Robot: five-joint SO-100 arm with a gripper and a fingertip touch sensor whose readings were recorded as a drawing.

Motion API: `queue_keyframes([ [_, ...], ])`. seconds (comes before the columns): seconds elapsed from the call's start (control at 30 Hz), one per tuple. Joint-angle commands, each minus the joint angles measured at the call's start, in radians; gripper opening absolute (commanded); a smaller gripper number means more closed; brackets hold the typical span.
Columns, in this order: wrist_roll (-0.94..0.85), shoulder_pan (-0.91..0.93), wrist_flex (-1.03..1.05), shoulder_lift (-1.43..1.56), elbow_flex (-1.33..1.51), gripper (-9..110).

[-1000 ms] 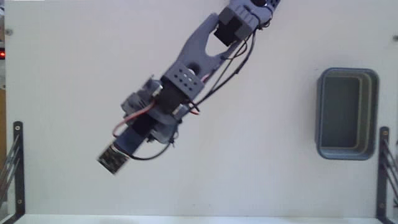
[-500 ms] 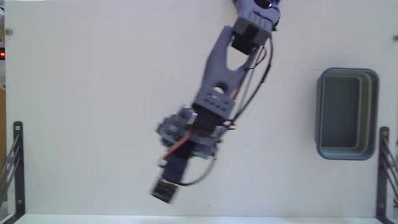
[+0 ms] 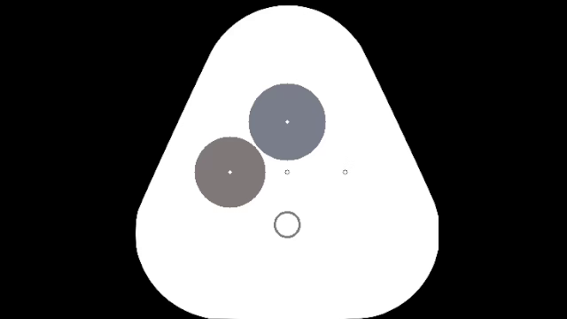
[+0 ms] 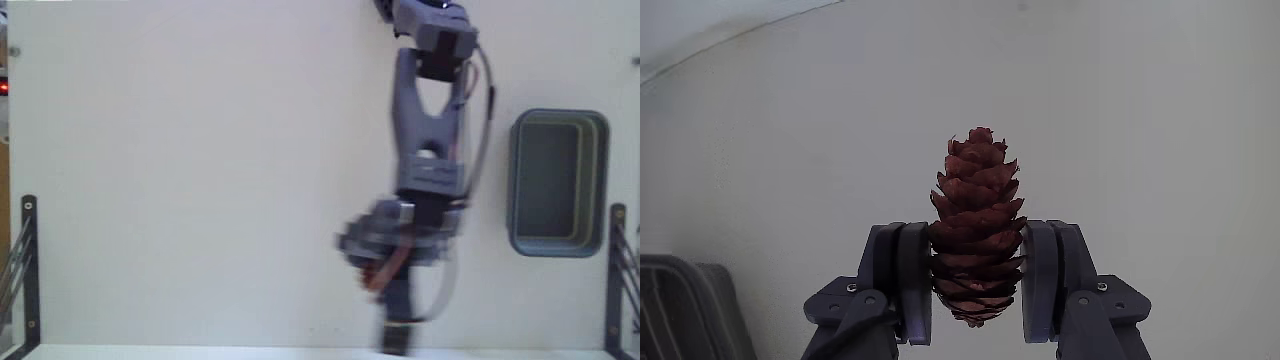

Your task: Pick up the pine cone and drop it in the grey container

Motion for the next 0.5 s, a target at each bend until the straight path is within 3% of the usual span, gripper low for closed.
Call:
queue_keyframes([
  [0.0, 0.005, -0.070, -0.020, 0.133, 0.028, 47],
  [0.47, 0.005, -0.381, -0.042, 0.256, 0.174, 47],
])
